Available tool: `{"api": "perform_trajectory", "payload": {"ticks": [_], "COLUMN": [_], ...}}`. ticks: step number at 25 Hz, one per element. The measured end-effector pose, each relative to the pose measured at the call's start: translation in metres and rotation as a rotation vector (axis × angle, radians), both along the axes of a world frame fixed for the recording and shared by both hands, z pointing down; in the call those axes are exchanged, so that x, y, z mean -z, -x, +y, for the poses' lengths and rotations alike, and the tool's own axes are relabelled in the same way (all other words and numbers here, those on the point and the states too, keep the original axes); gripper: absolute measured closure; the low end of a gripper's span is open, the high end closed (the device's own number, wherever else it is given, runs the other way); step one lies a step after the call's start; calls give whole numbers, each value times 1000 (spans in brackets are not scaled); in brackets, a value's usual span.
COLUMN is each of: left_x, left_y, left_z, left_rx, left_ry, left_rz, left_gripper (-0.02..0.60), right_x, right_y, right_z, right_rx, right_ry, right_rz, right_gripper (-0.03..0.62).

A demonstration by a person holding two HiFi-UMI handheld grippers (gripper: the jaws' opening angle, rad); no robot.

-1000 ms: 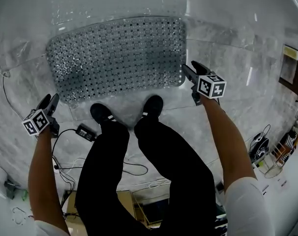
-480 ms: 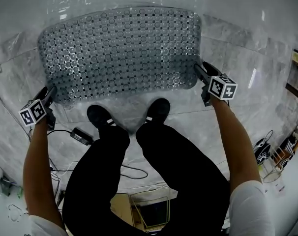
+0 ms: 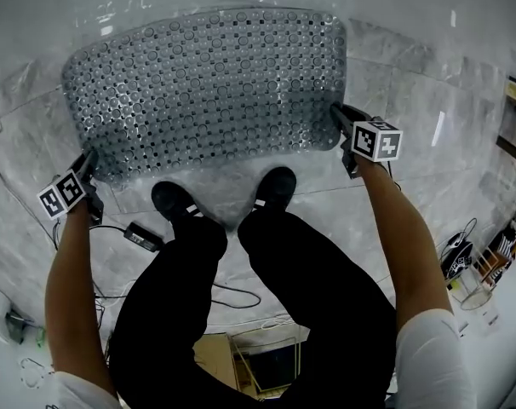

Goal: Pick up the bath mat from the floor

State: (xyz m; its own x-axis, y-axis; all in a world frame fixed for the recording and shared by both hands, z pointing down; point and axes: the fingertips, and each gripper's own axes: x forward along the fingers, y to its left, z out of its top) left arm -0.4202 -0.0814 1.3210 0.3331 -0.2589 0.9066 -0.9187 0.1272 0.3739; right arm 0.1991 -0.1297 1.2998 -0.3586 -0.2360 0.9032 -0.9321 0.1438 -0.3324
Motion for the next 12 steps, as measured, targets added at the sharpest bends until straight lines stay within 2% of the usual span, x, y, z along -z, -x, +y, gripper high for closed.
{"api": "perform_trajectory", "payload": {"ticks": [1, 2, 7, 12], "left_x": [2, 6, 52, 138], "left_y": [2, 3, -8, -30], "left_z": [-1, -1, -8, -22], "left_rx": [38, 55, 15, -30], "left_ry": [-2, -6, -67, -132], "left_rz": [2, 4, 26, 78], "left_gripper": [523, 554, 563, 566], "right_x": [4, 9, 58, 144], "right_y": [1, 2, 14, 48], "right_z": [-1, -1, -7, -25], "right_rx": [-13, -25, -23, -13], "right_ry": [-4, -10, -51, -124], "right_rz": [8, 5, -27, -73], "right_gripper": [541, 546, 549, 551]}}
